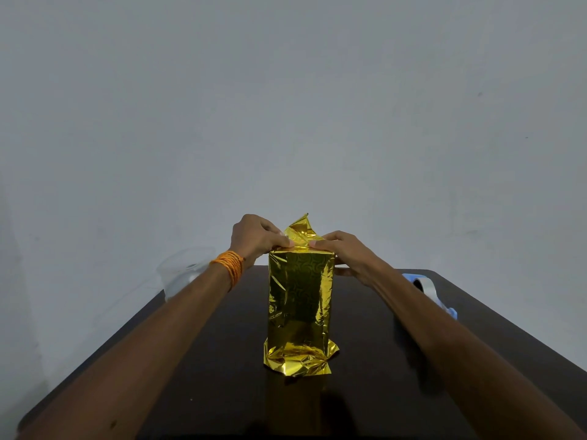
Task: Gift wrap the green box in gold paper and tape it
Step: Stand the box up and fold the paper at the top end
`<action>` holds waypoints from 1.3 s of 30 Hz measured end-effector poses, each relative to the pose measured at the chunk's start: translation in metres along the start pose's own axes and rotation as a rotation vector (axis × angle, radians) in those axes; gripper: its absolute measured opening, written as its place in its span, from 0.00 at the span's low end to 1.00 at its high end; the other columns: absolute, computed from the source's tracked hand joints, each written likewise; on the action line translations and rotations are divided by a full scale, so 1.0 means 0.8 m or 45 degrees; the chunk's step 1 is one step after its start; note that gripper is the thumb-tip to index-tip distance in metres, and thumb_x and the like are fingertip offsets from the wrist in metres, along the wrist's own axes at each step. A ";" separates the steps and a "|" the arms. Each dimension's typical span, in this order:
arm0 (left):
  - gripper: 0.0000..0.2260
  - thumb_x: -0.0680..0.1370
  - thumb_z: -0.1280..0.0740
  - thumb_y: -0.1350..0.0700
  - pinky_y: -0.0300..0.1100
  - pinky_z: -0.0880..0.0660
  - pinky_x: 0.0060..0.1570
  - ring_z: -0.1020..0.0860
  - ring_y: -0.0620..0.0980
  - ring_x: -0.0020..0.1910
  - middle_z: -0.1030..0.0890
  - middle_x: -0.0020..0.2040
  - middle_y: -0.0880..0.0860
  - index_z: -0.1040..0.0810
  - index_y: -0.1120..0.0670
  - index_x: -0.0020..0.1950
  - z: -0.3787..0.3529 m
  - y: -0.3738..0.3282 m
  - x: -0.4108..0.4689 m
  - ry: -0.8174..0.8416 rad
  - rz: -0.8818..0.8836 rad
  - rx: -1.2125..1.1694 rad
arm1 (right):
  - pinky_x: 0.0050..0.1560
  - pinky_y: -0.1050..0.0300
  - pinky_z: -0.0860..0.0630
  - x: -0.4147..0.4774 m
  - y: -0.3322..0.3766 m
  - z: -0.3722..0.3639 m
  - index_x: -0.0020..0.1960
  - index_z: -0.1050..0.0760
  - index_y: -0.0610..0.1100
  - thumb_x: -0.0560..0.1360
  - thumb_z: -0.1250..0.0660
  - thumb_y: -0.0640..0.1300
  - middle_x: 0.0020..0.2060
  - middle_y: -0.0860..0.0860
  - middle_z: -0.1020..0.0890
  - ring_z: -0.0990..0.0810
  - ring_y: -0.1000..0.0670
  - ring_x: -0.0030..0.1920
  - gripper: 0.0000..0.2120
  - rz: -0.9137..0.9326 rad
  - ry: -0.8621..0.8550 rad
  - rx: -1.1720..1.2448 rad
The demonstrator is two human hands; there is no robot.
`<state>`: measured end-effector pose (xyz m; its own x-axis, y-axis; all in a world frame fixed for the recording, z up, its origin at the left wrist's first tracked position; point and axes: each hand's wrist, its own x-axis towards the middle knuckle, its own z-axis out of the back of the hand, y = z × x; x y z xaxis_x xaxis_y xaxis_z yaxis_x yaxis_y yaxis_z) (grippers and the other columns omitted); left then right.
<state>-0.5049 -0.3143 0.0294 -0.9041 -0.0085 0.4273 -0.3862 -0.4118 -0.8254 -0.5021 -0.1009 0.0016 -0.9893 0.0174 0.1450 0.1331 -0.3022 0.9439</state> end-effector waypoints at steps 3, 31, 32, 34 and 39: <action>0.13 0.63 0.18 0.54 0.45 0.18 0.45 0.18 0.50 0.45 0.16 0.42 0.53 0.14 0.59 0.42 -0.001 0.002 -0.001 -0.016 0.039 0.002 | 0.56 0.48 0.21 0.003 -0.001 0.001 0.57 0.24 0.47 0.71 0.25 0.56 0.57 0.44 0.20 0.20 0.44 0.58 0.21 -0.009 0.012 0.001; 0.13 0.76 0.27 0.54 0.40 0.22 0.33 0.19 0.50 0.38 0.17 0.46 0.58 0.20 0.62 0.55 -0.026 0.020 -0.003 0.042 0.452 -0.624 | 0.55 0.49 0.21 0.009 -0.012 0.006 0.57 0.23 0.49 0.70 0.24 0.58 0.58 0.46 0.21 0.22 0.46 0.59 0.21 -0.016 0.041 0.044; 0.14 0.76 0.27 0.52 0.40 0.22 0.34 0.20 0.51 0.39 0.17 0.46 0.58 0.19 0.61 0.54 -0.024 0.022 -0.003 0.042 0.442 -0.647 | 0.56 0.49 0.22 0.009 -0.013 0.006 0.57 0.23 0.49 0.70 0.24 0.59 0.58 0.47 0.22 0.23 0.47 0.59 0.21 -0.015 0.037 0.041; 0.15 0.74 0.26 0.50 0.39 0.22 0.33 0.19 0.50 0.38 0.17 0.44 0.57 0.18 0.60 0.53 -0.018 0.020 -0.006 0.111 0.410 -0.662 | 0.54 0.50 0.22 0.010 -0.013 0.006 0.56 0.23 0.49 0.69 0.24 0.59 0.58 0.47 0.22 0.23 0.46 0.60 0.21 -0.014 0.028 0.040; 0.11 0.73 0.25 0.61 0.36 0.23 0.27 0.17 0.47 0.30 0.17 0.41 0.57 0.20 0.64 0.53 -0.017 0.015 -0.010 0.185 0.413 -0.681 | 0.53 0.51 0.21 0.009 -0.011 0.003 0.57 0.23 0.49 0.69 0.24 0.59 0.58 0.46 0.21 0.22 0.46 0.59 0.22 -0.029 0.029 0.027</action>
<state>-0.5045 -0.3065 0.0108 -0.9914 0.0826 0.1016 -0.0930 0.1025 -0.9904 -0.5104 -0.0956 -0.0050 -0.9931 0.0024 0.1171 0.1117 -0.2813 0.9531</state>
